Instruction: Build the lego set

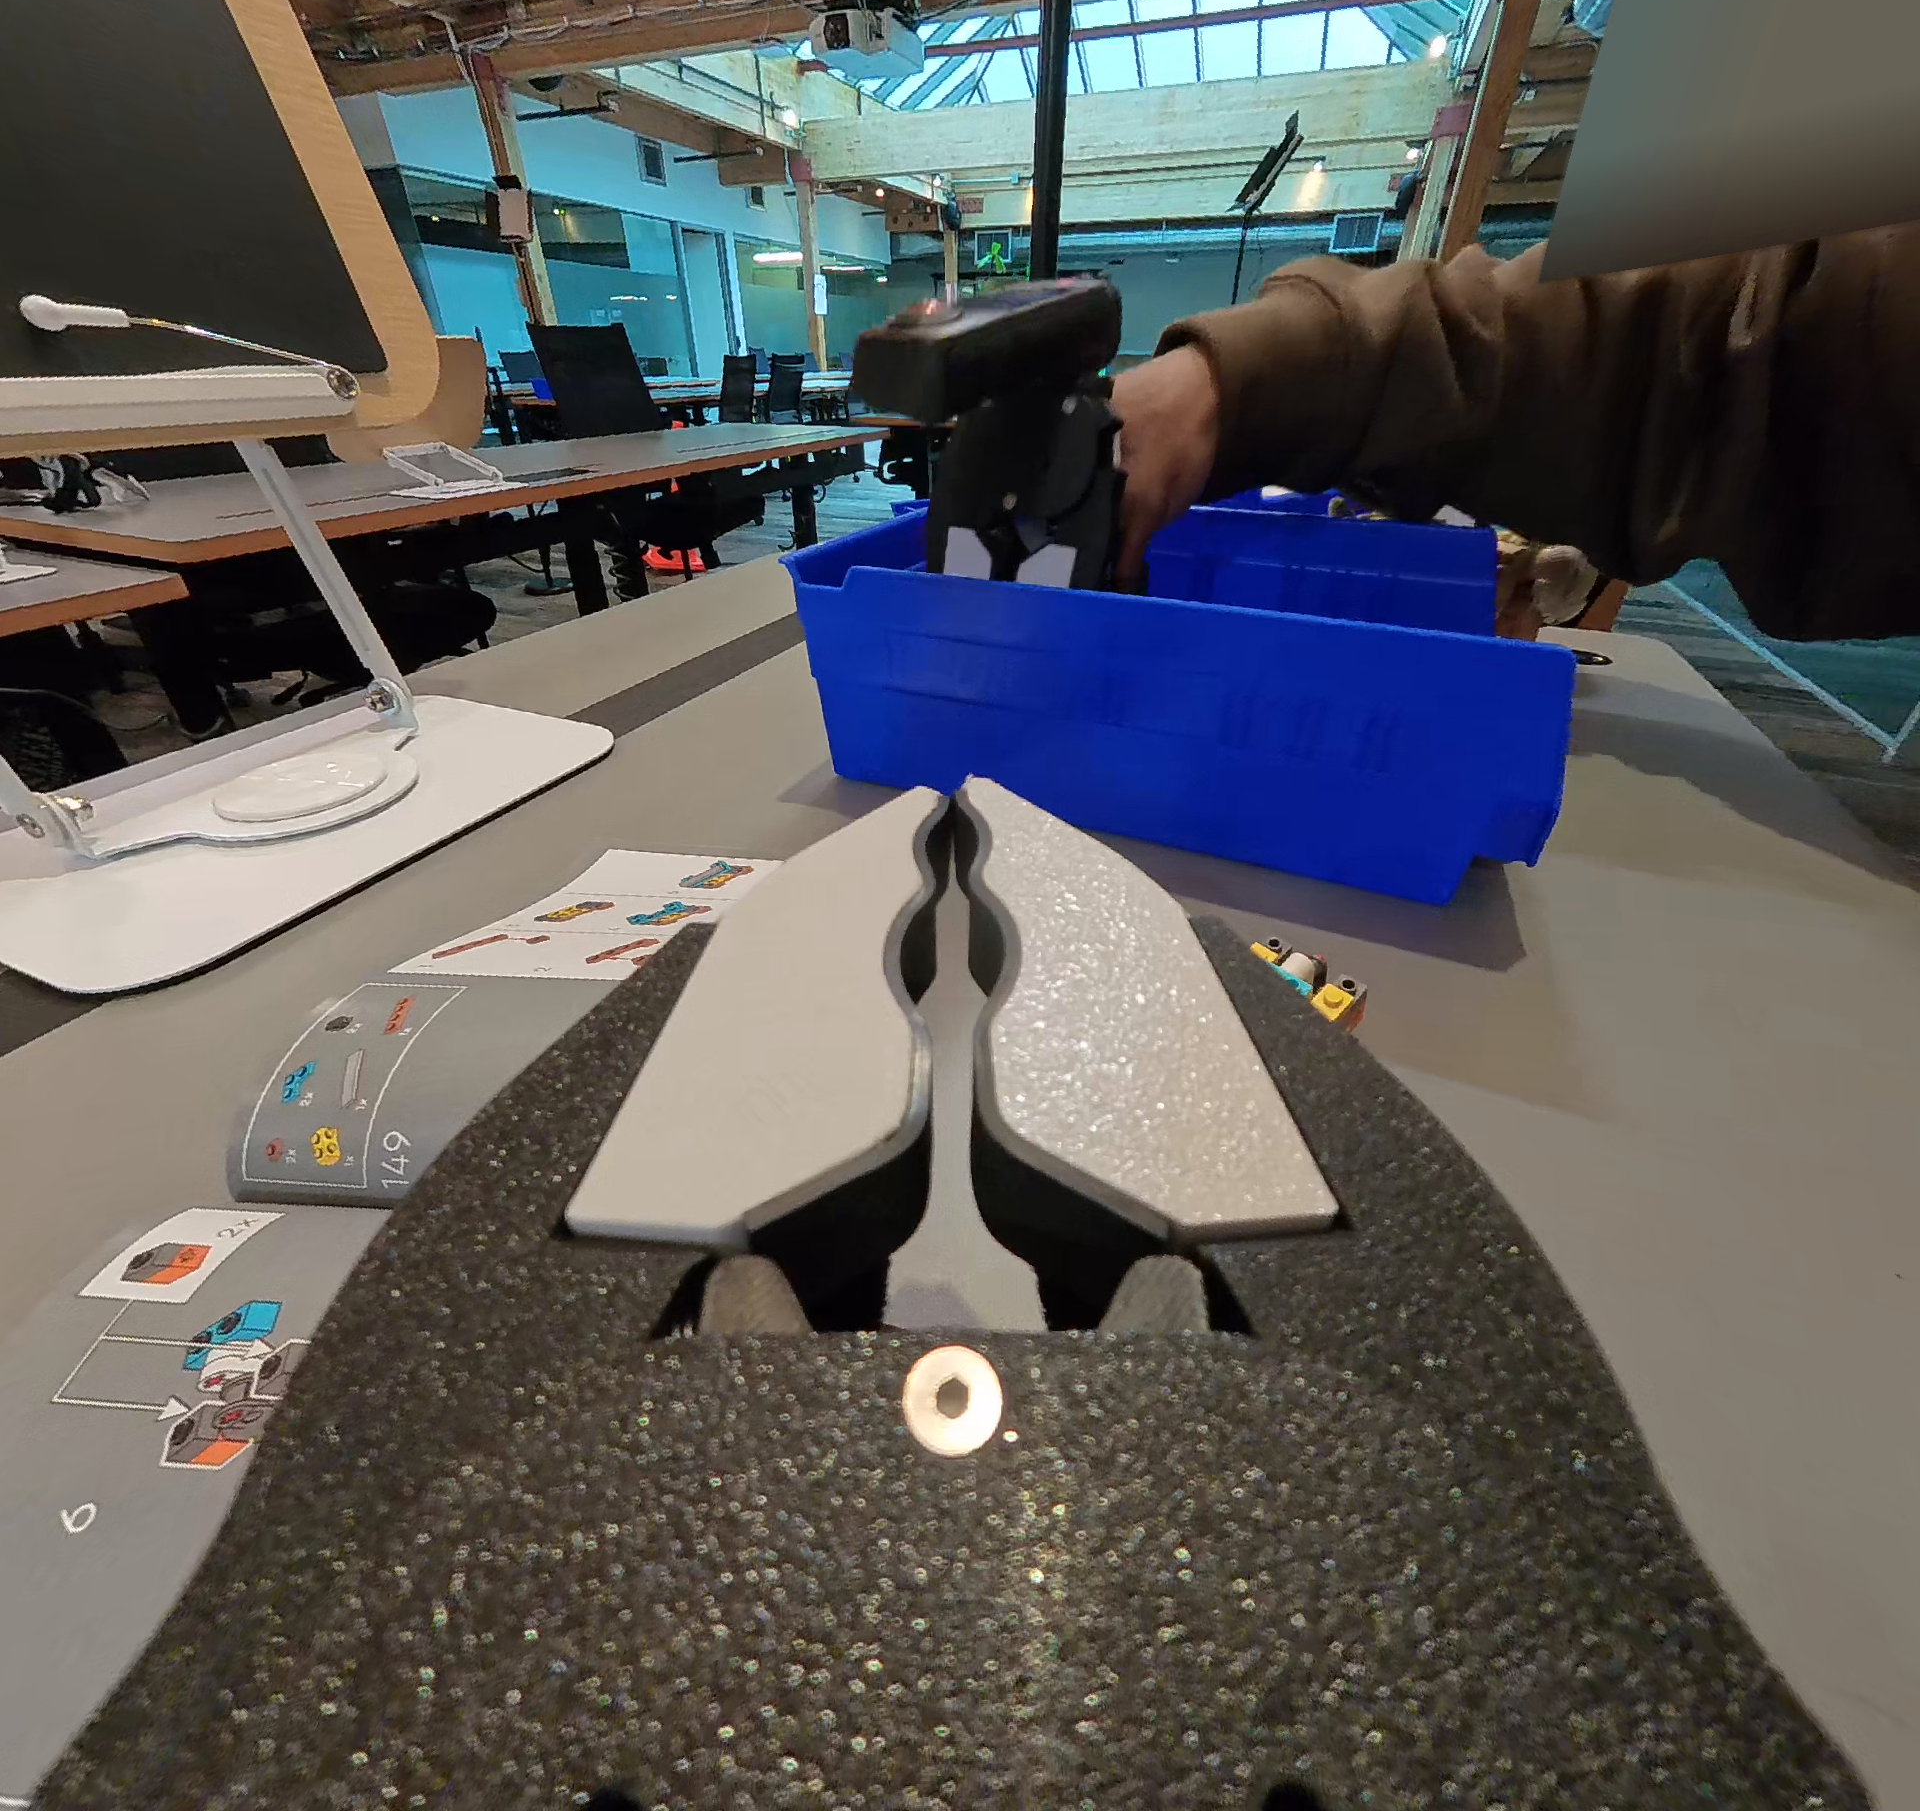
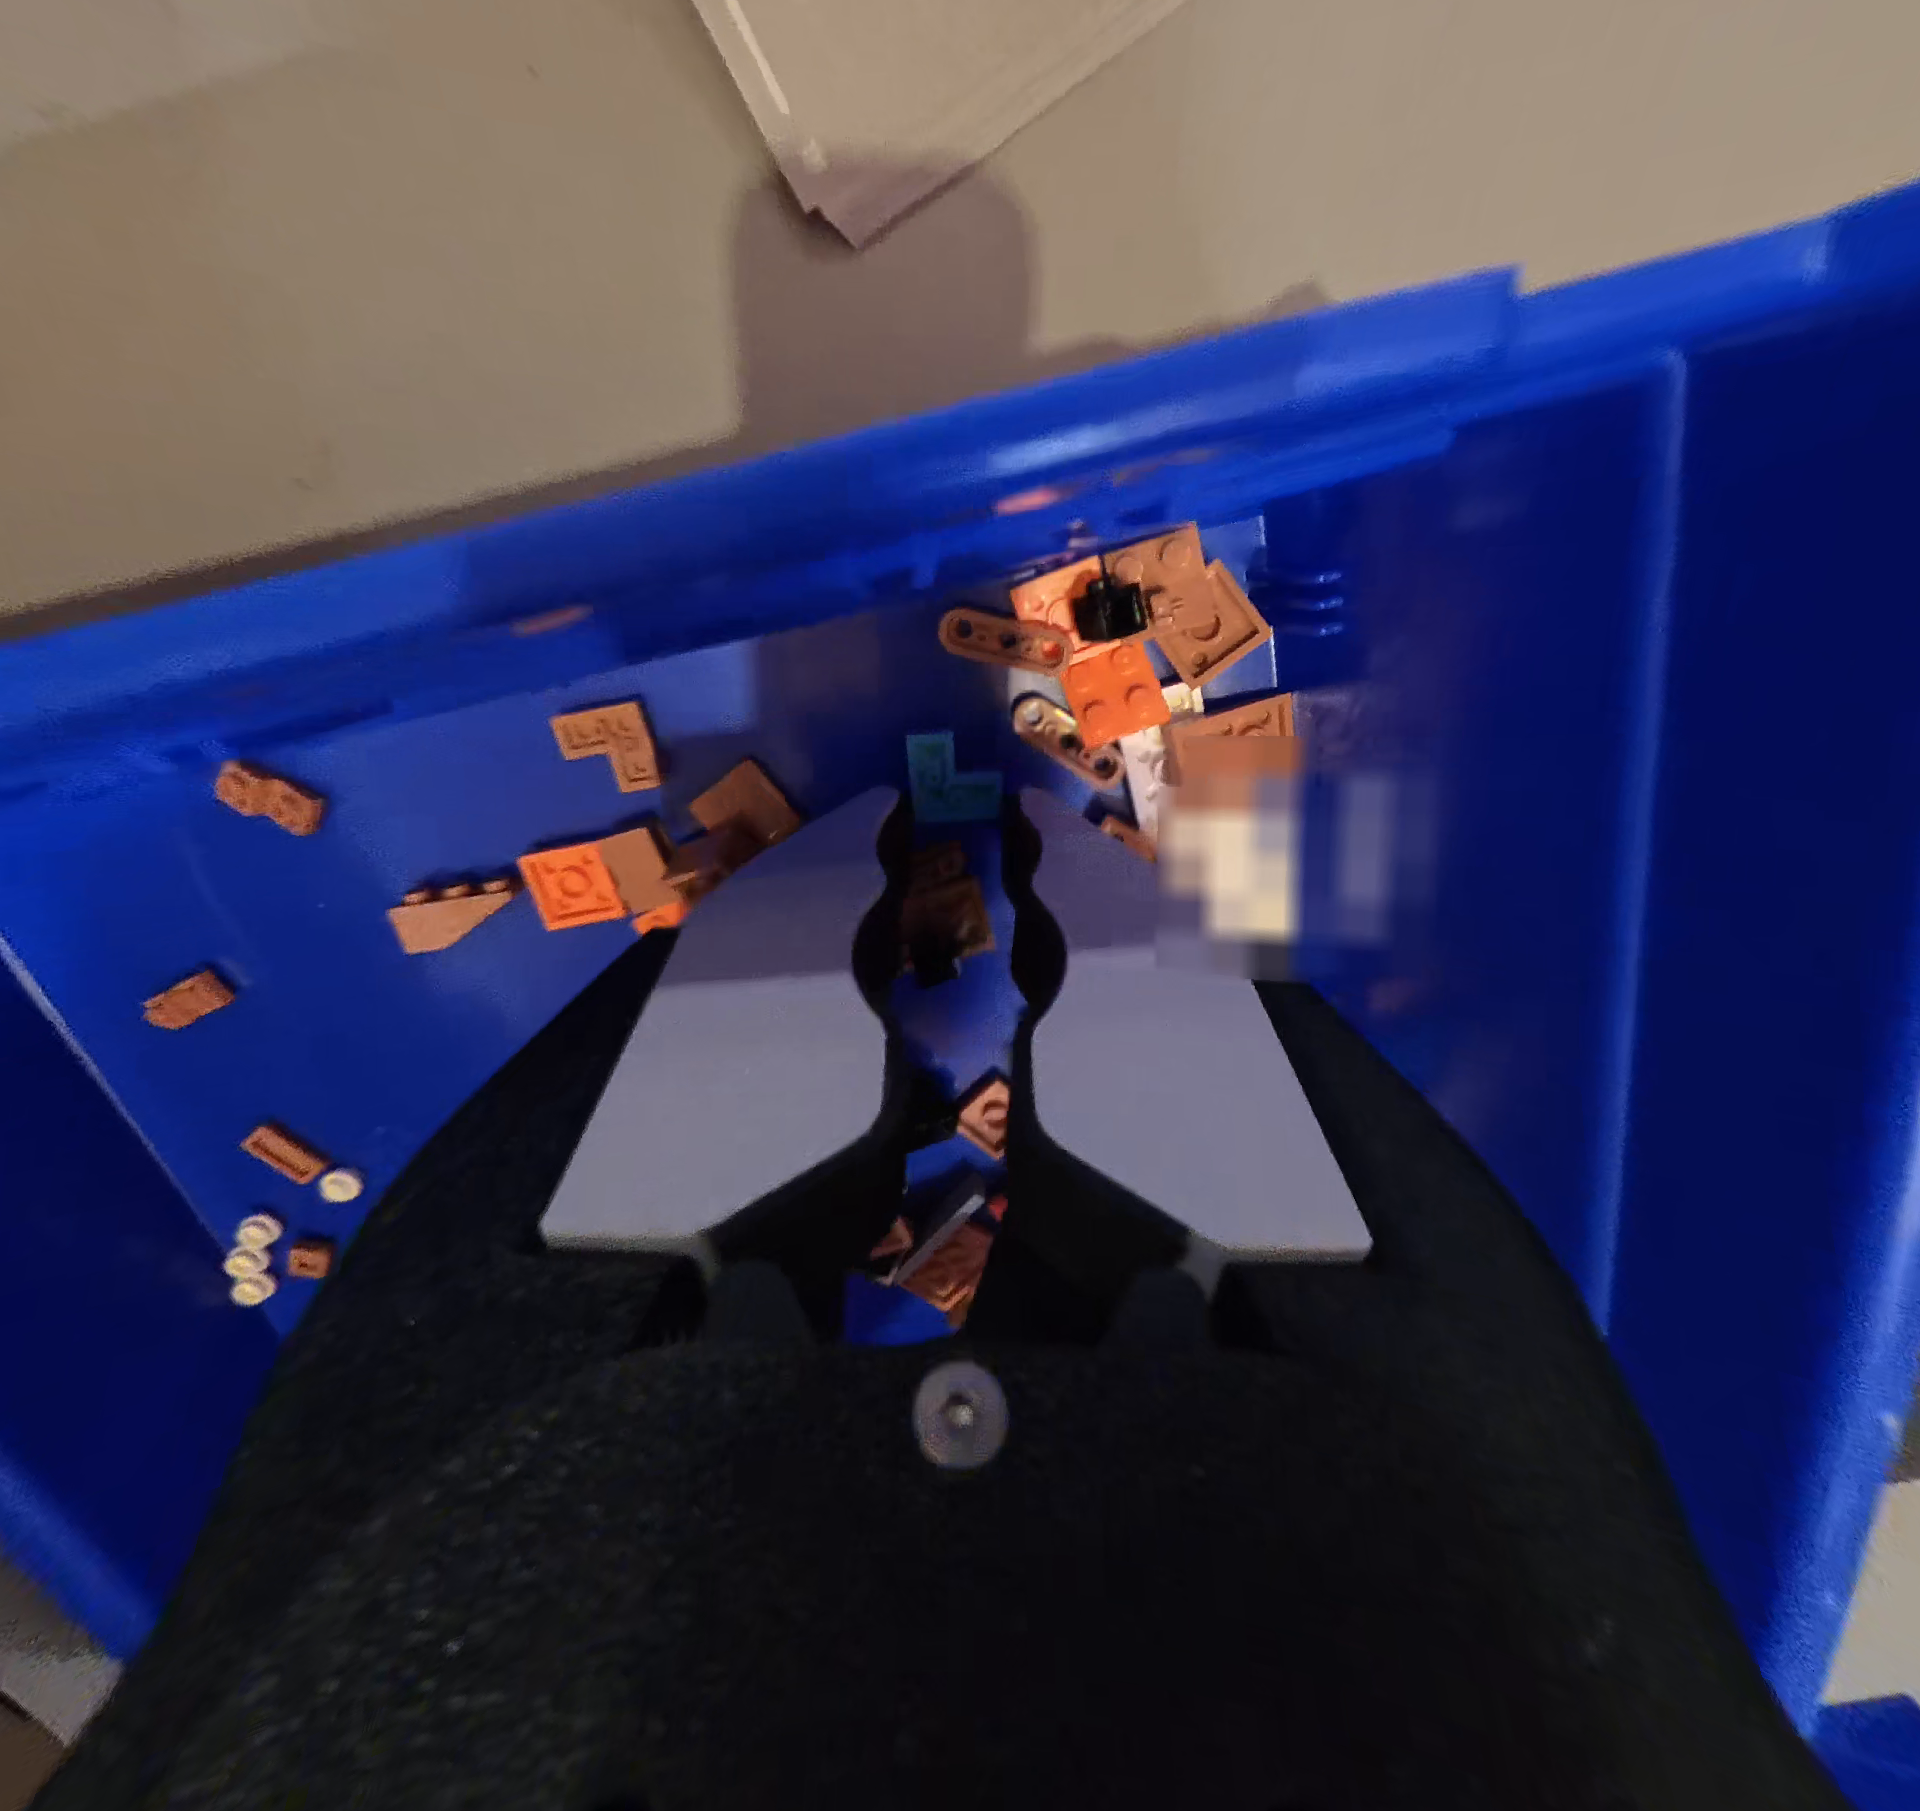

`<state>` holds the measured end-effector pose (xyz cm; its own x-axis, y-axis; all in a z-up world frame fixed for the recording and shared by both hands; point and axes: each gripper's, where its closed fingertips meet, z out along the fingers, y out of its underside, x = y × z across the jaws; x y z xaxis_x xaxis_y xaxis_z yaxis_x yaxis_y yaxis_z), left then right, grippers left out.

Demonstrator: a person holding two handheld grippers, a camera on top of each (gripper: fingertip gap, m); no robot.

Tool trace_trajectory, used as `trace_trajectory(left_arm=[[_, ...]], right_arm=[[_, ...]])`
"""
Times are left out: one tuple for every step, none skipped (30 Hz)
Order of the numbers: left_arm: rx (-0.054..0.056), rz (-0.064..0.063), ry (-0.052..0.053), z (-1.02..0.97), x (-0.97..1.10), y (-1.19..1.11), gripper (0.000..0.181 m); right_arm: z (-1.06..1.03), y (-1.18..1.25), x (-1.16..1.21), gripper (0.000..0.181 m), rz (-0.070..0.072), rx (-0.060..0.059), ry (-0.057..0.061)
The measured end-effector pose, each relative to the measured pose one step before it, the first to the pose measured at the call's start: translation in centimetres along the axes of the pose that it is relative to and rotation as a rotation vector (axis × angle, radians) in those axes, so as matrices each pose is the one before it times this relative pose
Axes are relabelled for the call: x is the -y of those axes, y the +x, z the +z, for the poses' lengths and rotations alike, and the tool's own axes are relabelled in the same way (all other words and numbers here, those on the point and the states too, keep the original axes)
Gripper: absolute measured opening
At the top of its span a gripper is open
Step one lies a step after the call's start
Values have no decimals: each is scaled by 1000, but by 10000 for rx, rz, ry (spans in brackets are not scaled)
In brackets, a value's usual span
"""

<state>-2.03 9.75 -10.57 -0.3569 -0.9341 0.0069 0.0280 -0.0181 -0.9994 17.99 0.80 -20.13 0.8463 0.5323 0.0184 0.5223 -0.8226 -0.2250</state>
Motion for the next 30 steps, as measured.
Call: trace_trajectory(left_arm=[[3,-7,4,-5,5,-18,0],[4,-4,1,-3,2,-12,0],[3,-2,-3,7,-4,-6,0],[8,-2,-4,6,-6,-12,0],[10,1,-5,6,-6,-17,0],[7,-1,-10,15,-14,-6,0],[15,3,-5,10,3,-16,0],[29,7,2,-5,2,-29,0],[35,-1,6,-5,8,-42,0],[27,-39,30,-24,51,-44,0],[20,-82,48,-32,66,-61,0],[18,-61,19,-42,28,-45,0],[43,-7,-23,-85,-7,-36,0],[44,42,-59,-122,-46,17,0],[32,84,-66,-226,-54,111,0],[34,124,-74,-327,-92,174,0],[30,113,-77,-429,-113,210,0],[8,56,-32,-476,-33,263,0],[-6,21,-7,-481,38,270,0],[0,19,-1,-423,26,267,0],[-13,3,-14,-321,28,246,0],[-47,23,-13,-210,18,261,0],[-7,57,2,-101,47,131,0],[2,33,-10,16,59,38,0],[-39,4,-7,68,70,41,0],[-17,6,10,52,53,22,0],[-17,-6,-13,26,-27,36,0],[-16,-27,-41,21,-83,34,0],[5,-22,-40,40,-62,-5,0],[8,-4,-32,34,-21,3,0]], right_arm=[[-749,-215,82,17,75,-40,167],[-921,-306,180,17,69,-38,218],[-1059,-447,296,16,43,-29,248],[-1185,-554,463,16,3,-57,265],[-1267,-648,673,16,-37,-89,281],[-1302,-801,925,16,-109,-93,305],[-1216,-998,1134,16,-195,-52,289],[-1026,-1153,1314,16,-252,-21,246],[-730,-1304,1472,16,-262,28,220],[-329,-1500,1575,16,-243,127,200],[130,-1715,1491,16,-244,223,97],[554,-1761,1244,16,-289,200,-71],[854,-1680,1002,16,-356,99,-215],[1028,-1609,901,16,-385,21,-251],[1108,-1608,808,16,-312,51,-245],[1108,-1562,705,16,-177,83,-230],[1060,-1422,580,16,-65,73,-181],[974,-1304,470,16,-36,79,-111],[923,-1194,361,16,-47,87,-35],[922,-905,207,16,21,15,-21],[956,-650,52,16,62,-27,-47],[964,-609,1,16,115,97,-16],[939,-452,0,16,187,151,7],[864,-195,-9,16,197,107,6],[769,-104,11,16,173,120,14],[659,-75,6,16,158,125,-24],[562,51,-48,16,74,14,-71],[461,100,-56,16,-1,-48,-81],[397,0,-80,16,8,18,-89],[327,-89,-56,16,21,85,-65]])
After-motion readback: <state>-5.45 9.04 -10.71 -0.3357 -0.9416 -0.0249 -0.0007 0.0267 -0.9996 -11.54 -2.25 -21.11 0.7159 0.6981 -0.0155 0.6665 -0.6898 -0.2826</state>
